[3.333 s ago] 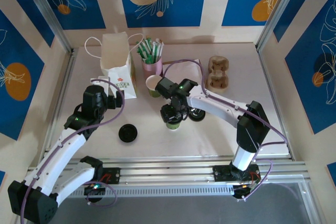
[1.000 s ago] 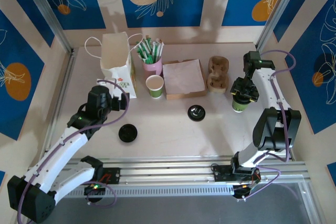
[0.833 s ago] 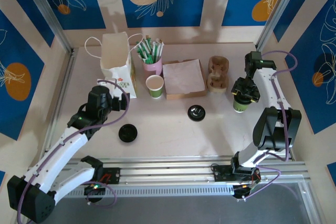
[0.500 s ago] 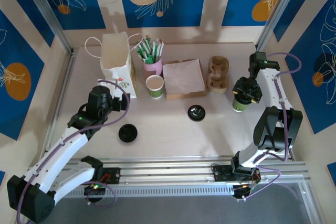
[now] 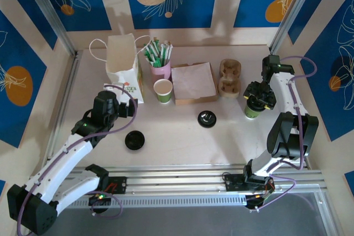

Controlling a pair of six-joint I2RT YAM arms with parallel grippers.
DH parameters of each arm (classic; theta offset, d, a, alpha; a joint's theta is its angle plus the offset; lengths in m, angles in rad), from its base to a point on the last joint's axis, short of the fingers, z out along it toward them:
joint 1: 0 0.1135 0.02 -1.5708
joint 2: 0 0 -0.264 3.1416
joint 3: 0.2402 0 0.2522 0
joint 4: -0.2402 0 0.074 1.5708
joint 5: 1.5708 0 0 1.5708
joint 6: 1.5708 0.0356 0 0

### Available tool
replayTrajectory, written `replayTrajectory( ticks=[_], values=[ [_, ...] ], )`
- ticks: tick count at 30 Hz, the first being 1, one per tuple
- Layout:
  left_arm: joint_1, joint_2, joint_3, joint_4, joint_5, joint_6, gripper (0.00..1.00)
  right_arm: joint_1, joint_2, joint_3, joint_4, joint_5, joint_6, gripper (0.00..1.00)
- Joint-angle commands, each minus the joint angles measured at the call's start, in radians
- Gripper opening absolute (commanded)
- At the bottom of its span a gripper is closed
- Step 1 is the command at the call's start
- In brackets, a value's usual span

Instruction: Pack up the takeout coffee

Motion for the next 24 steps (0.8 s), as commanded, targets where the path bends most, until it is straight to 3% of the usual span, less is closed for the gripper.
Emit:
replayTrajectory(
  ticks=[1, 4, 7, 10, 14, 20, 24],
  values=[
    [-0.016, -0.023, 0.017, -0.014, -0.02, 0.019, 1.0, 0.013, -0.027, 0.007, -0.018, 0.027, 0.011, 0.84],
    [-0.017, -0.042, 0.013, -0.005, -0.039, 0.019, 1.0, 0.055, -0.098, 0.016, -0.016, 0.041, 0.009, 0.84],
    [-0.017, -0.063, 0.013, -0.011, -0.049, 0.017, 1.0, 0.157, -0.181, 0.017, -0.016, 0.008, 0.007, 0.84],
    [-0.017, -0.088, 0.014, -0.018, -0.083, 0.011, 1.0, 0.325, -0.252, 0.002, -0.022, -0.023, 0.051, 0.81],
    [-0.017, -0.116, 0.031, -0.057, -0.149, 0.005, 1.0, 0.641, -0.283, -0.063, 0.044, -0.075, 0.168, 0.75],
    [-0.017, -0.147, 0.039, -0.093, -0.293, -0.007, 1.0, 1.028, -0.12, -0.07, 0.196, -0.073, 0.305, 0.7],
    [-0.017, -0.176, 0.024, -0.08, -0.398, 0.001, 1.0, 1.172, 0.06, 0.0, 0.275, -0.069, 0.338, 0.69]
  ],
)
